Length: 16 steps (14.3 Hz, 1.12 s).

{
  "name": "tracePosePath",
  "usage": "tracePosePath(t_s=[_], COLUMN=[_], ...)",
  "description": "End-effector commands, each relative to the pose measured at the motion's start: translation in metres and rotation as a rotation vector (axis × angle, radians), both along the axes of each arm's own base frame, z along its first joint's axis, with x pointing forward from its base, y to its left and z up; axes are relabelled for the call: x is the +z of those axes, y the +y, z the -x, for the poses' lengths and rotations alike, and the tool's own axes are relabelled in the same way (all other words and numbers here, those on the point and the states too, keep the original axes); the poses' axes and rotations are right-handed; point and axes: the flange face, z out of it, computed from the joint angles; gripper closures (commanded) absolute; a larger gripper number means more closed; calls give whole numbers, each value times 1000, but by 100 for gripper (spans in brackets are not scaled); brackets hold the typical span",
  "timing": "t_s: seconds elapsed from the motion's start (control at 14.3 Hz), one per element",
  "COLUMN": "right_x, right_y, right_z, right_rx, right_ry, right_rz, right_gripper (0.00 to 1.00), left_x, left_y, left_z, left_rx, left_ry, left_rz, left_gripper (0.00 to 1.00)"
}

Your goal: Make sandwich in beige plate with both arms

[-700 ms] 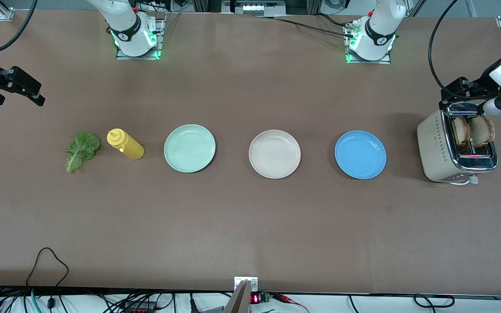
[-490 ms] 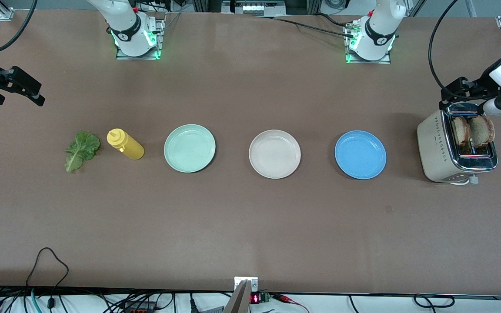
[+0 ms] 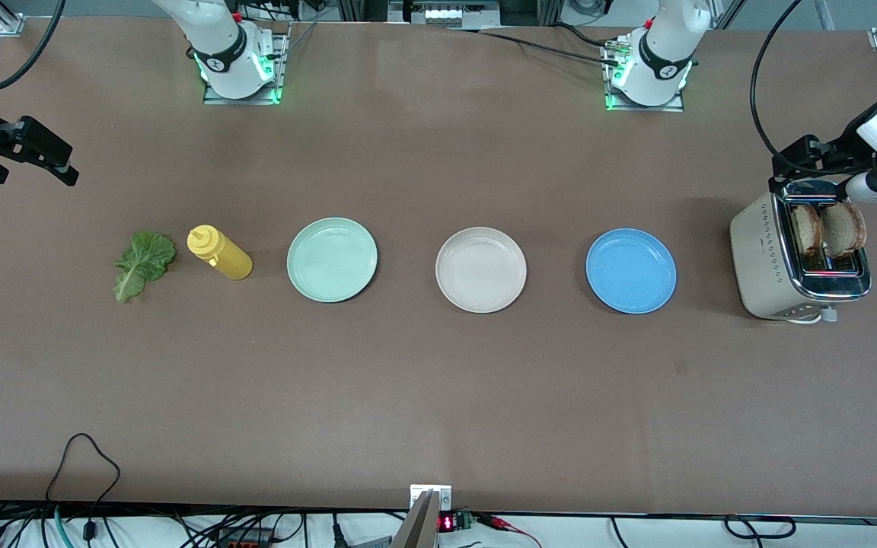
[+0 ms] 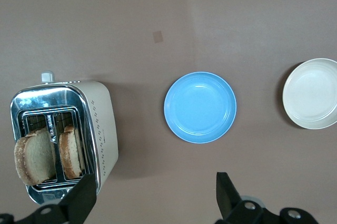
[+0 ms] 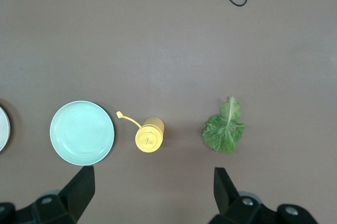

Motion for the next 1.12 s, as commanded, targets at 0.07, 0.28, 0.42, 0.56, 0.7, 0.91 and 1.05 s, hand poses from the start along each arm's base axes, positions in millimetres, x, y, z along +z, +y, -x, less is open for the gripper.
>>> tracePosePath(t_s=[0.07, 0.28, 0.42, 0.56, 0.7, 0.91, 1.05], right_x=[2, 2, 2, 2, 2, 2, 3], right_y=[2, 2, 2, 2, 2, 3, 3], right_z=[5, 4, 4, 4, 4, 4, 5], right_rx=[-10, -10, -10, -10, -10, -8, -8], right_ry=[-8, -9, -9, -9, -9, -11, -11], right_rz=[-9, -9, -9, -9, -9, -9, -9], right_gripper=[0, 0, 0, 0, 0, 0, 0], left_x=[6, 6, 5, 4, 4, 3, 1], left_y=[3, 3, 4, 5, 3, 4, 3], left_z=[-3, -4, -4, -2, -2, -1, 1], left_rx=[-8, -8, -6, -7, -8, 1, -4], left_ry=[6, 8, 10, 25, 26, 36, 54], left_rz=[-18, -18, -18, -16, -18, -16, -18], left_gripper=[0, 0, 0, 0, 0, 0, 0])
